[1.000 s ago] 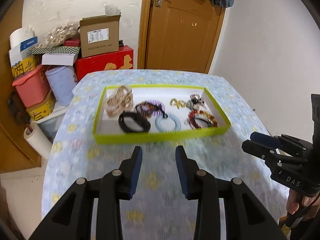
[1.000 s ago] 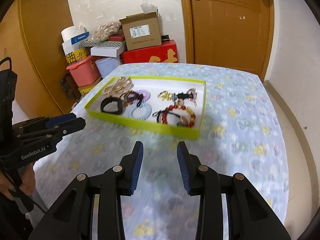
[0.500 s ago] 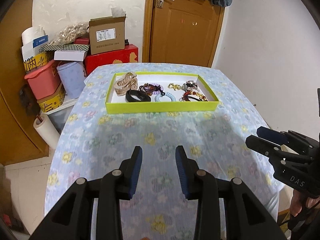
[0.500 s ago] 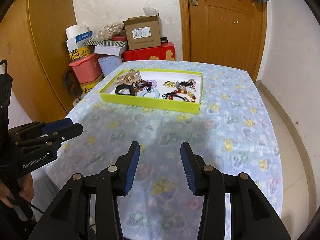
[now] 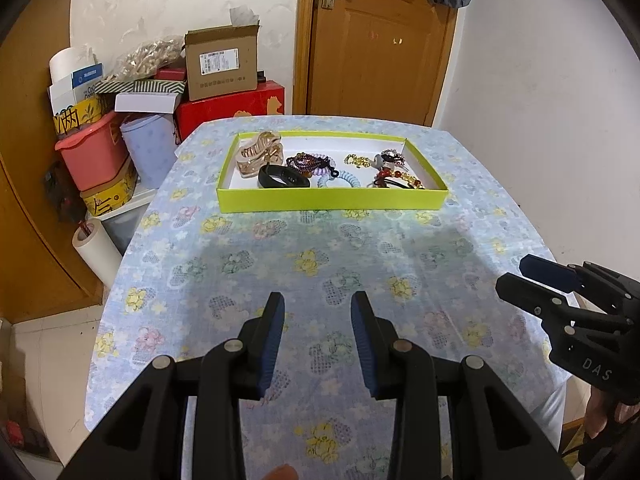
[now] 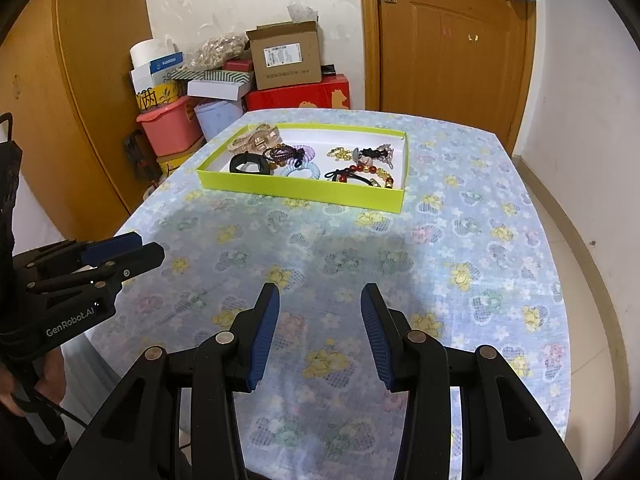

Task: Organize jewelry

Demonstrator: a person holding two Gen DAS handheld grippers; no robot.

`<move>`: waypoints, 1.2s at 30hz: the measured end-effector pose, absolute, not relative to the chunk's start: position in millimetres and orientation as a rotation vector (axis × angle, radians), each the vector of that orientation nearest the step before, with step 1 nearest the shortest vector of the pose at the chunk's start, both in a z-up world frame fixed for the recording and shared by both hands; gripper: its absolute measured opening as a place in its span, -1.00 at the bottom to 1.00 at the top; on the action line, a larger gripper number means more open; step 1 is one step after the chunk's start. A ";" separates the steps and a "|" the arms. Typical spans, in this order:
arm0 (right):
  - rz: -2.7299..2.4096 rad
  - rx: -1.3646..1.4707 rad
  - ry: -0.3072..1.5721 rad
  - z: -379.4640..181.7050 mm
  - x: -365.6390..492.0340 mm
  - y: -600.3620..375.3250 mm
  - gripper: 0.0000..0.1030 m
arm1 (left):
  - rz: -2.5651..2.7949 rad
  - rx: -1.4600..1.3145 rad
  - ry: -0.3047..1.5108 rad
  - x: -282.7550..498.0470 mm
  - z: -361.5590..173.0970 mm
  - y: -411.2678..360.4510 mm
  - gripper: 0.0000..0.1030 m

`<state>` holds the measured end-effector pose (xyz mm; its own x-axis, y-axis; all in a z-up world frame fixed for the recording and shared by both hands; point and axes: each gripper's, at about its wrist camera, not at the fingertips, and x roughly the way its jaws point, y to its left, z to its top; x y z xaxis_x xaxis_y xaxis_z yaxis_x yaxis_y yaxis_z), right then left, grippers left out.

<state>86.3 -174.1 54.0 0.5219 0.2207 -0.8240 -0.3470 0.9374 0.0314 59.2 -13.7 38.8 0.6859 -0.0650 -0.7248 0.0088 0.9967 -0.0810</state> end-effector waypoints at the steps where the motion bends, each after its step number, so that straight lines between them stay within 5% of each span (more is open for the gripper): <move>1: 0.340 -0.143 0.964 54.0 86.4 -174.1 -0.15 | -0.040 -0.072 0.815 59.7 38.2 -13.7 -0.30; 36: 0.350 -0.148 0.973 49.4 88.5 -172.2 -0.15 | -0.012 -0.067 0.825 62.1 35.8 -13.3 -0.30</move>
<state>88.5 -172.2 49.4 0.5125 0.2239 -0.8290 -0.3550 0.9343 0.0329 62.1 -13.3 35.8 0.6787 -0.0370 -0.7335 -0.0149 0.9978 -0.0642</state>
